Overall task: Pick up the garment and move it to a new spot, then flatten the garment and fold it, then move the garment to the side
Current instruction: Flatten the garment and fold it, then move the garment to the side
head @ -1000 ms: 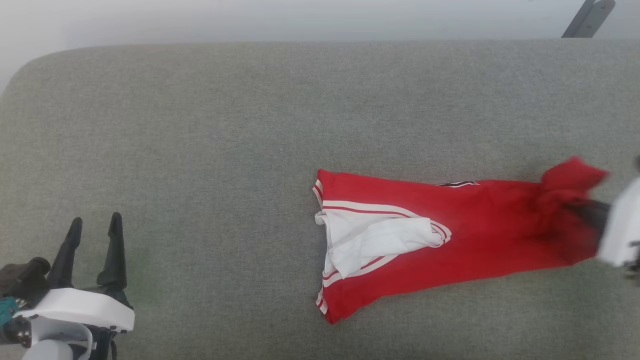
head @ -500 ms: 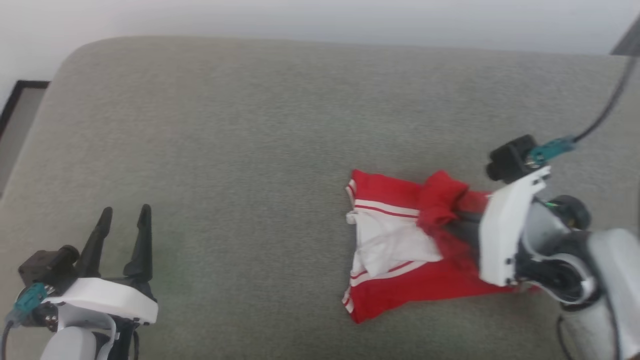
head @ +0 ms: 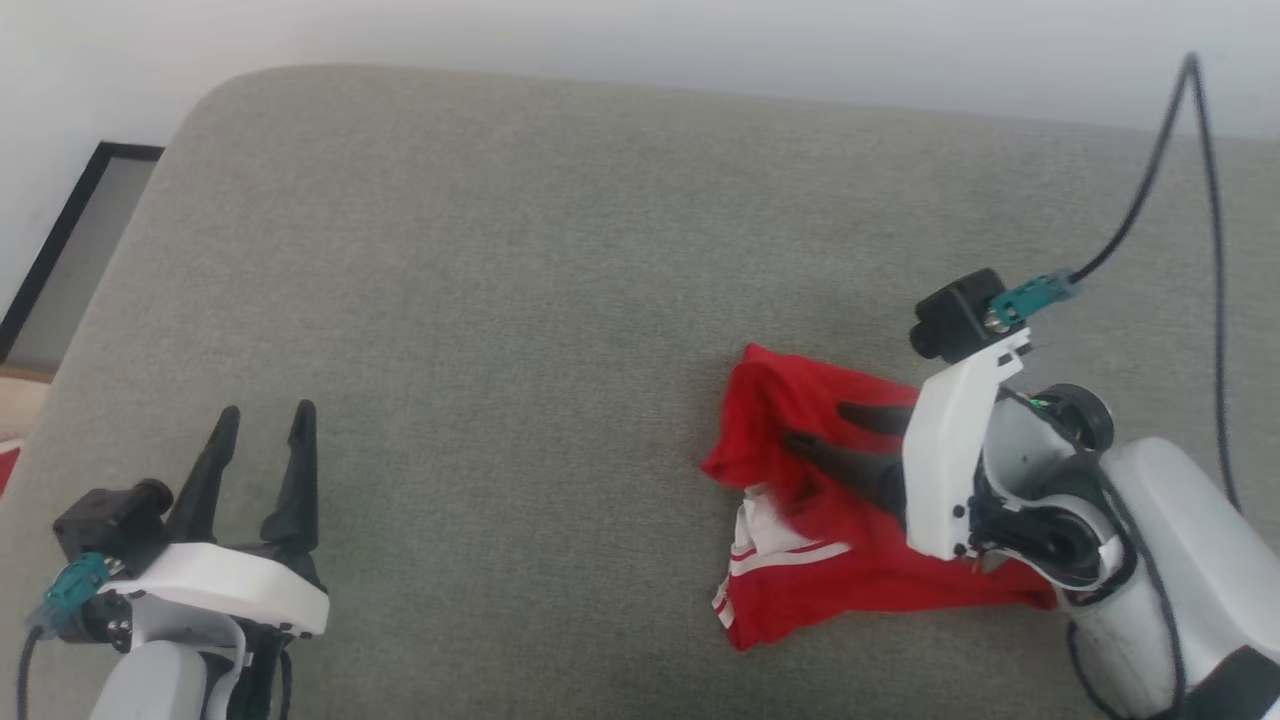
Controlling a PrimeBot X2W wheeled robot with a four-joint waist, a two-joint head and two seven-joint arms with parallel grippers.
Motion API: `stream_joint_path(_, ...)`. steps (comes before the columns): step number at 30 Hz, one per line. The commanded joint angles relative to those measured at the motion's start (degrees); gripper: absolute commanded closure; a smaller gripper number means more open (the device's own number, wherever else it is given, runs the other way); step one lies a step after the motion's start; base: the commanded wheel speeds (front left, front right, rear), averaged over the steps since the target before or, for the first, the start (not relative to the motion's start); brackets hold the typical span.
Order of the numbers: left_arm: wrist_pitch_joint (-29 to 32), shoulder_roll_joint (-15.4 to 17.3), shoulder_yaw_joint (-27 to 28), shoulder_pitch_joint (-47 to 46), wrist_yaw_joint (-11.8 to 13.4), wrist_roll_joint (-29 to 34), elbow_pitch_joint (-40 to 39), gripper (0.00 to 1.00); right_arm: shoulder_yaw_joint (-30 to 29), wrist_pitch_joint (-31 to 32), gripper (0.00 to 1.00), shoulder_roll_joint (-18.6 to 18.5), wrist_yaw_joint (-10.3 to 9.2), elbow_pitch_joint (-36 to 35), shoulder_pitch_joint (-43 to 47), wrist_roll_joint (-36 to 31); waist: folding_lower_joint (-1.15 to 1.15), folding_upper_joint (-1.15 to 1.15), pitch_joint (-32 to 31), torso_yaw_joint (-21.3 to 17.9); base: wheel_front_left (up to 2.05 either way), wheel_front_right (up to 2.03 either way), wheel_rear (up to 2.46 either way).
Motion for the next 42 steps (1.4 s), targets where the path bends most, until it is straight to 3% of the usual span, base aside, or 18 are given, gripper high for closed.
stream_joint_path(1,-0.2,0.2,0.5,0.0,-0.2,-0.2,0.0,0.00,-0.1,-0.7,0.00,-0.5,0.02,0.0,-0.1,0.8,0.00,0.00,-0.4,-0.6,0.00,0.00,0.00)
stream_joint_path(11,-0.2,1.5,2.8,2.8,-0.4,-0.3,-0.4,0.00,-6.7,-10.1,0.00,-5.3,0.02,-2.2,3.5,0.5,0.00,0.00,-3.5,-5.5,0.00,0.00,0.00)
stream_joint_path(22,-0.2,3.1,4.4,6.4,-0.4,0.8,-1.3,0.00,-13.5,-30.0,0.00,-9.1,0.02,-0.5,10.2,-4.8,0.00,0.00,-7.2,-11.6,0.00,0.00,0.00)
stream_joint_path(32,-0.2,3.7,5.2,9.7,-0.4,2.0,-1.7,0.00,-11.5,-48.3,0.00,-10.6,0.01,7.0,14.4,-10.2,0.00,0.00,-10.1,-14.3,0.00,0.00,0.00)
stream_joint_path(42,-0.2,4.0,6.2,11.3,-0.5,2.1,-1.8,0.00,-10.9,-55.9,0.00,-9.8,0.01,13.3,15.4,-11.2,0.00,0.00,-11.4,-14.7,0.00,0.00,0.00)
